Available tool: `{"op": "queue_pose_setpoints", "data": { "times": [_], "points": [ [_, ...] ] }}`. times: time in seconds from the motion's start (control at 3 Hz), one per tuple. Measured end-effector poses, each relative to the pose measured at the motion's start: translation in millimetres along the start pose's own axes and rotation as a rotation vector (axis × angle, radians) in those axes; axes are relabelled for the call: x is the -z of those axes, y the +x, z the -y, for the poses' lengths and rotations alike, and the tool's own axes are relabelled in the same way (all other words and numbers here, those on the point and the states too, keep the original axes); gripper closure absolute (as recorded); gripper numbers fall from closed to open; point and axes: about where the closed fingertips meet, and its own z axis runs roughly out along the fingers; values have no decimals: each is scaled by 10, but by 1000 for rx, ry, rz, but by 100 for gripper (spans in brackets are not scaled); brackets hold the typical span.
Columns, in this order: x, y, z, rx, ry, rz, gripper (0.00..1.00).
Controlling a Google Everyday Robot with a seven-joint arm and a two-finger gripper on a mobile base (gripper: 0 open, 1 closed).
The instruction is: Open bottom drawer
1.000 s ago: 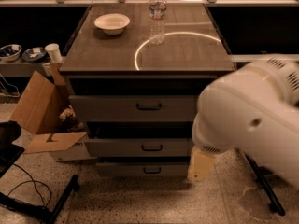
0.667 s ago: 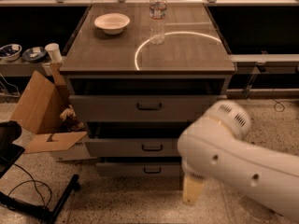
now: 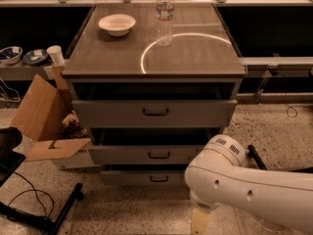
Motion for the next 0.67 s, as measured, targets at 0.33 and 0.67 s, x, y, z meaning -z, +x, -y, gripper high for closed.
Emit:
{"op": "queue_pose_setpoints", "data": {
  "times": [0.33, 0.67],
  "points": [
    [-393, -89, -41, 2, -35, 8, 0],
    [-1094, -217, 4, -15, -65, 34, 0]
  ]
}}
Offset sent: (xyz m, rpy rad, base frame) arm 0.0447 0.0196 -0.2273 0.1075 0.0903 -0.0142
